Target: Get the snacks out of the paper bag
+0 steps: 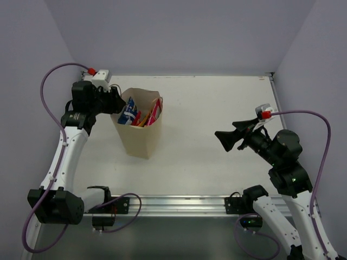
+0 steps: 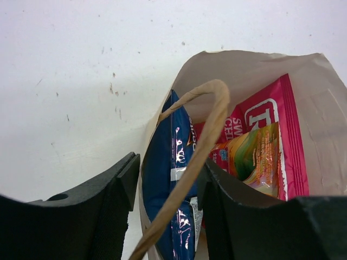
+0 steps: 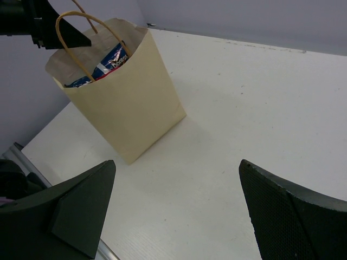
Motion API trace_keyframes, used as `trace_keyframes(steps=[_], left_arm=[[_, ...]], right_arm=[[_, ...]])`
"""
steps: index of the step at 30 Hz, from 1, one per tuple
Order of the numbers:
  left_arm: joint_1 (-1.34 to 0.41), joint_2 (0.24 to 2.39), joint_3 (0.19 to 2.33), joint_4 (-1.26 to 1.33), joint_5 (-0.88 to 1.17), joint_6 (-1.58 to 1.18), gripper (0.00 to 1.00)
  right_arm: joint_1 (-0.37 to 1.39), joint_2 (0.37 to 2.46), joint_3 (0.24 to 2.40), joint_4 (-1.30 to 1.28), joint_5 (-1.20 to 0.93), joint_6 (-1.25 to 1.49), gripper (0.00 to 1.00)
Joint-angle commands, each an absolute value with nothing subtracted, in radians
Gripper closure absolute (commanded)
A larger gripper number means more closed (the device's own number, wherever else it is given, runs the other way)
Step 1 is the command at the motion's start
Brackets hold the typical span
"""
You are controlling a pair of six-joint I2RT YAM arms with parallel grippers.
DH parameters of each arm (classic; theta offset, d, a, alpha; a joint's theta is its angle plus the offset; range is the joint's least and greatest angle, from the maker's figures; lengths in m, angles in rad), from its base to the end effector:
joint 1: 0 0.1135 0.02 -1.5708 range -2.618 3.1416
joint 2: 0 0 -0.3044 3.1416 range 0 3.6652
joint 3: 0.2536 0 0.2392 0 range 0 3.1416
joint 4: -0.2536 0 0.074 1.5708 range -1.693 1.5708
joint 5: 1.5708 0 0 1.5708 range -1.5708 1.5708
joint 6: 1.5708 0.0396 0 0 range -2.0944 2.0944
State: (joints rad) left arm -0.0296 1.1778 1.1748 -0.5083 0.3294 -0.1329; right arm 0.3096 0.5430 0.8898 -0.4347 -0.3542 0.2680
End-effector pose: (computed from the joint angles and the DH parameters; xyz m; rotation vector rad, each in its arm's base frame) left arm 0.2319 -0.0197 0.3995 0.0944 2.0796 -0.4417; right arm 0.0601 0.0336 0.3962 -0.3107 1.6767 0.7276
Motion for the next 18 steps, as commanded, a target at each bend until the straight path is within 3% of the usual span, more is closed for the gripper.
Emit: trace_keyframes(steps=[1, 10, 16, 18], left_arm=[[-0.038, 1.161, 1.149, -0.422, 0.313, -0.097, 0.50], [-0.041, 1.066, 1.034, -0.376, 0.213, -0.135, 0.47], [-0.041, 1.023, 0.980, -0.330, 0.183, -0.160, 0.54], [-0.041, 1.028, 0.979, -0.315, 0.181, -0.160, 0.60]], right_arm=[[0.316, 0.551, 0.925, -0.416, -0.383, 0.259, 0.01], [0.316, 0.545, 0.931, -0.416, -0.385, 0.253, 0.01], [0.316, 0.542, 0.917, -0.410, -0.396, 0.256, 0.01], [0.316, 0.537, 0.914, -0.405, -0.396, 0.256, 0.01]])
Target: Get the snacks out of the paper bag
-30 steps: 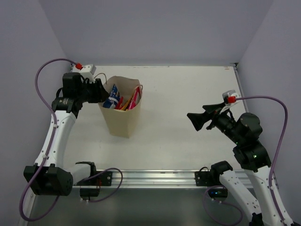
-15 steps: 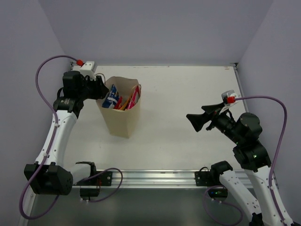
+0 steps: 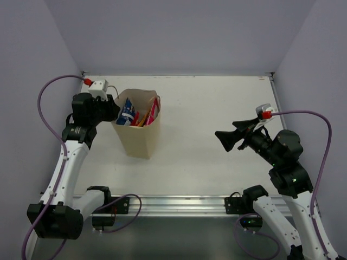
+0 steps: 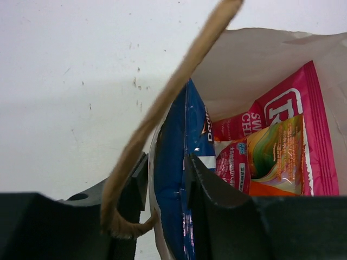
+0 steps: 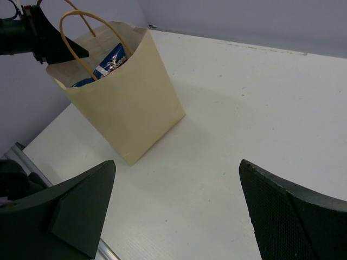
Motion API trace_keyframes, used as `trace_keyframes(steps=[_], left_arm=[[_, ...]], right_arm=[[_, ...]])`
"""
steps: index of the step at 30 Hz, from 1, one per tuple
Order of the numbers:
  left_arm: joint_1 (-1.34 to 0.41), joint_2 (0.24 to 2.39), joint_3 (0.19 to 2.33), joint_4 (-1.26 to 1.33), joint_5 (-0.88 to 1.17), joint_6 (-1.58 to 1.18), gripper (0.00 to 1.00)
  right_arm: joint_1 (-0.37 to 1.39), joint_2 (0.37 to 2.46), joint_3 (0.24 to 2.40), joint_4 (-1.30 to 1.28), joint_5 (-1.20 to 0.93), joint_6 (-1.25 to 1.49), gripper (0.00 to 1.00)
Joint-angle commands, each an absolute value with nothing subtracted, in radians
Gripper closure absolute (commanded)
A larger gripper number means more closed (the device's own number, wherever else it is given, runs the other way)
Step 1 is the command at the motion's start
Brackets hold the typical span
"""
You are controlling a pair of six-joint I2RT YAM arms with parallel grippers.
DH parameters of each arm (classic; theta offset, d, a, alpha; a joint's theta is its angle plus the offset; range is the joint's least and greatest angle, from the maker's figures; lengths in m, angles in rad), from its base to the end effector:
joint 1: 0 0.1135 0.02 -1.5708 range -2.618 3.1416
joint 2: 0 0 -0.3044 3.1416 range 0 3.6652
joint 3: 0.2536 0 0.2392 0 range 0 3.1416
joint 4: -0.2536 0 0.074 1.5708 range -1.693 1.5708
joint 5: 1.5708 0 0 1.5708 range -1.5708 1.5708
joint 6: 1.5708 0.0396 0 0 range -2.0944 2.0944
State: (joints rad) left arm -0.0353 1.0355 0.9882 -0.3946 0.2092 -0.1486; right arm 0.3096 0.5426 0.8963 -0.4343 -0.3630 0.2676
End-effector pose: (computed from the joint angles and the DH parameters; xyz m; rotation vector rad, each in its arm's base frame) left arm 0.2003 -0.0153 0.3761 0.0196 2.0175 -0.3275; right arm 0.0590 0.0336 0.3982 -0.3186 1.6686 0.7344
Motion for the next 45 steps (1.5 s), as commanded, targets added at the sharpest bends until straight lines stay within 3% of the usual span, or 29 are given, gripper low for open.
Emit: trace_keyframes(steps=[1, 8, 11, 24, 34, 38, 45], left_arm=[[-0.041, 1.031, 0.980, -0.310, 0.183, -0.161, 0.63], [-0.041, 1.055, 1.006, -0.310, 0.227, -0.166, 0.93], [-0.041, 1.072, 1.064, -0.310, 0.235, -0.141, 1.00], [-0.060, 1.247, 1.325, -0.209, 0.377, -0.020, 1.00], [-0.140, 1.157, 1.175, -0.181, 0.325, 0.017, 1.00], [-0.146, 1.102, 1.111, -0.172, 0.324, 0.015, 1.00], [-0.158, 1.009, 1.046, -0.161, 0.340, 0.011, 1.00]], right_arm=[[0.316, 0.535, 0.913, -0.405, -0.394, 0.256, 0.01], [0.316, 0.532, 0.919, -0.407, -0.399, 0.245, 0.01], [0.316, 0.557, 0.945, -0.405, -0.413, 0.244, 0.01], [0.340, 0.840, 1.222, -0.426, -0.448, 0.221, 0.01], [0.730, 1.147, 1.452, -0.403, -0.210, 0.112, 0.02], [0.856, 1.290, 1.526, -0.408, -0.195, 0.060, 0.08], [0.890, 1.491, 1.614, -0.411, -0.293, 0.008, 0.23]])
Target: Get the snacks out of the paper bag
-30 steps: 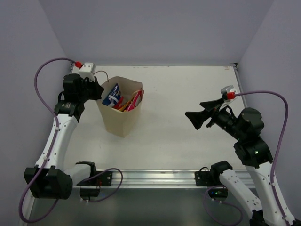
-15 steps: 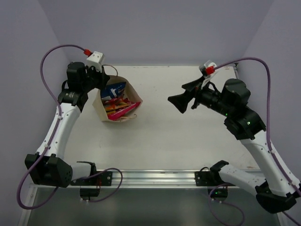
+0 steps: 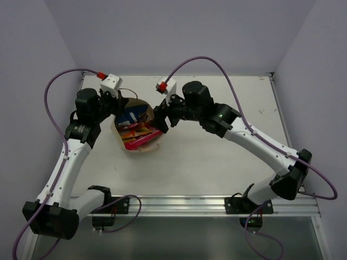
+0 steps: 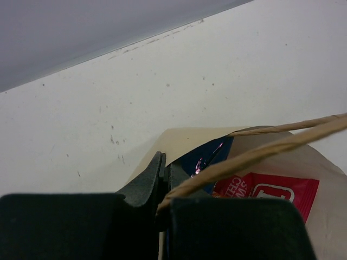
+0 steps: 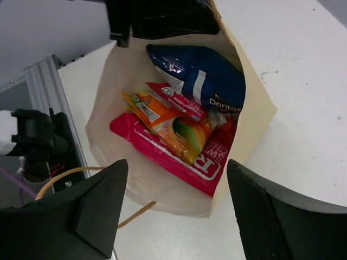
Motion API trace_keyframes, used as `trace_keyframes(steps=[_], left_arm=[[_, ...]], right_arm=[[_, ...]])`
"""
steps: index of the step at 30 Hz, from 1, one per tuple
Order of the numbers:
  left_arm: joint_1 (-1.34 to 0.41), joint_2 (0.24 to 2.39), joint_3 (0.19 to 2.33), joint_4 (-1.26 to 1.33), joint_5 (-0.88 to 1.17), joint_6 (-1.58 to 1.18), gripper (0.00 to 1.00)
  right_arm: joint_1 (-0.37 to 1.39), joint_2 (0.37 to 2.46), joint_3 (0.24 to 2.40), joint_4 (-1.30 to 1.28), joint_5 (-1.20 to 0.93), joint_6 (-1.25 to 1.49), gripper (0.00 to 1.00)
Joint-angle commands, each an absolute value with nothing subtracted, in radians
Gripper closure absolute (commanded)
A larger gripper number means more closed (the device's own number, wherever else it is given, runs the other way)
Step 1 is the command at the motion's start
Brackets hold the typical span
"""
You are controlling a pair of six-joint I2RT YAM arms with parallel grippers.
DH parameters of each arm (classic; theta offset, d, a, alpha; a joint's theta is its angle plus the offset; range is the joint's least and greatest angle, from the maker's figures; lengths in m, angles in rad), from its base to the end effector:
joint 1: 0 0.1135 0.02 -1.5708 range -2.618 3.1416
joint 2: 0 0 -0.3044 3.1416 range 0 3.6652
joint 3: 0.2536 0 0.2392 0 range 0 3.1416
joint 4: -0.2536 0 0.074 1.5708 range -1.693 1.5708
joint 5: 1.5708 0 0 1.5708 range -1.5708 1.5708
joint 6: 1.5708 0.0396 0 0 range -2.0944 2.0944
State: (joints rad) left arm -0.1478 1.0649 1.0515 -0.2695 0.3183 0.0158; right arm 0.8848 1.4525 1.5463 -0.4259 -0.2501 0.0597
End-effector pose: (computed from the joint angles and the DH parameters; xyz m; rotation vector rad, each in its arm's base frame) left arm 0.2079 -0.0435 0.4055 0.3720 1.8190 -0.3865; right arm 0.1921 0.2501 0.4606 -0.9577 1.7451 0.8649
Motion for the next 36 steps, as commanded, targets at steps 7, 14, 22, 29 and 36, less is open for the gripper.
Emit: trace_keyframes(steps=[7, 14, 22, 29, 36], left_arm=[[-0.170, 0.974, 0.996, -0.160, 0.354, 0.009, 1.00], [-0.179, 0.957, 0.985, -0.172, 0.345, 0.009, 1.00], [-0.187, 0.947, 0.997, -0.218, 0.344, -0.028, 1.00], [-0.192, 0.927, 1.003, -0.253, 0.353, -0.032, 1.00], [-0.196, 0.919, 1.003, -0.276, 0.347, -0.032, 1.00]], right_arm=[[0.908, 1.601, 1.637, -0.405, -0.331, -0.124, 0.30], [0.966, 1.646, 1.597, -0.356, -0.290, -0.209, 0.36], [0.983, 1.700, 1.585, -0.287, -0.298, -0.265, 0.41], [0.994, 1.753, 1.548, -0.223, -0.284, -0.325, 0.42], [0.999, 1.786, 1.505, -0.178, -0.288, -0.364, 0.37]])
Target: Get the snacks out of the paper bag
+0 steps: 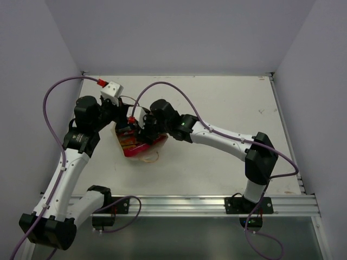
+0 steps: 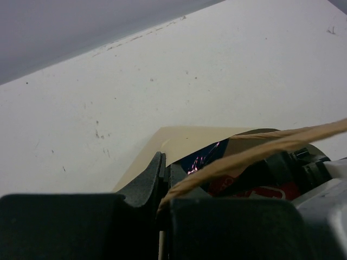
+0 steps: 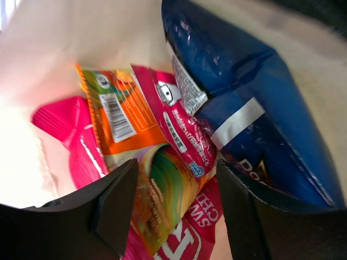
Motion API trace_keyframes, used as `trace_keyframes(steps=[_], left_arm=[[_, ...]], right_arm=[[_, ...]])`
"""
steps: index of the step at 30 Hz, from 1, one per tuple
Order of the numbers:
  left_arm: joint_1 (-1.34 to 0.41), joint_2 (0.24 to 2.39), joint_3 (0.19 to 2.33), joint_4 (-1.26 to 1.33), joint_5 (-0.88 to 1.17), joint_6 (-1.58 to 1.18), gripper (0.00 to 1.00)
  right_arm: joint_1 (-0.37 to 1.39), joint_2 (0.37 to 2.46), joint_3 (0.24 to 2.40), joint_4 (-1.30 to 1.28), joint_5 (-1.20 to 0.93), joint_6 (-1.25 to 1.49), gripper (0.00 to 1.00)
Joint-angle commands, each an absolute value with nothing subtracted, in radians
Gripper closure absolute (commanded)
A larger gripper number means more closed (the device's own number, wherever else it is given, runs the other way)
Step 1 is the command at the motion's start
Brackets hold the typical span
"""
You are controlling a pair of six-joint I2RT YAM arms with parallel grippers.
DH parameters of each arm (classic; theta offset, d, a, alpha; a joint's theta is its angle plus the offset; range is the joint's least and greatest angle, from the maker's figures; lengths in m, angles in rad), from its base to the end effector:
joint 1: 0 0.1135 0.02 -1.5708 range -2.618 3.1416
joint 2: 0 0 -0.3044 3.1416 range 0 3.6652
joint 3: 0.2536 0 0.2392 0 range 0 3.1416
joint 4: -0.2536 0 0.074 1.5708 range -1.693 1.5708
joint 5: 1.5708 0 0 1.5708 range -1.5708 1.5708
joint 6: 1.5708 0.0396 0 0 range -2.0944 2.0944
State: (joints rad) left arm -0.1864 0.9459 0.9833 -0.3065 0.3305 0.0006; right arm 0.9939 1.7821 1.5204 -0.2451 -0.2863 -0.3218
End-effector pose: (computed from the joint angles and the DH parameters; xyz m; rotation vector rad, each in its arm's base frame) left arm 0.1730 -0.0457 0.3994 0.4027 1.8024 -0.4337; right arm 0.2202 0.3589 0.3548 -1.4418 1.5712 0.7016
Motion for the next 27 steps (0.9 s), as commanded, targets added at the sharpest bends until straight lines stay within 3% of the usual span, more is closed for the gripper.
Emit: trace_keyframes(steps=[1, 9, 15, 19, 23, 27], left_arm=[[-0.196, 0.919, 1.002, -0.276, 0.347, -0.032, 1.00], [-0.201, 0.919, 1.003, -0.279, 0.357, -0.037, 1.00], [-0.202, 0.920, 1.000, -0.282, 0.350, -0.032, 1.00], [-0.202, 0.925, 1.003, -0.282, 0.341, -0.034, 1.00], [-0.202, 0.934, 1.006, -0.290, 0.321, -0.038, 1.00], [-0.202, 0.937, 1.009, -0.299, 0.264, -0.038, 1.00]], right_arm=[[1.000, 1.790, 1.496, -0.173, -0.282, -0.374, 0.37], [1.006, 1.828, 1.480, -0.111, -0.252, -0.383, 0.38], [1.006, 1.822, 1.468, -0.074, -0.255, -0.383, 0.46], [1.009, 1.827, 1.483, -0.087, -0.264, -0.394, 0.65], [1.009, 1.825, 1.508, -0.140, -0.265, -0.399, 0.96], [1.014, 1.760, 1.502, -0.166, -0.302, -0.396, 1.00]])
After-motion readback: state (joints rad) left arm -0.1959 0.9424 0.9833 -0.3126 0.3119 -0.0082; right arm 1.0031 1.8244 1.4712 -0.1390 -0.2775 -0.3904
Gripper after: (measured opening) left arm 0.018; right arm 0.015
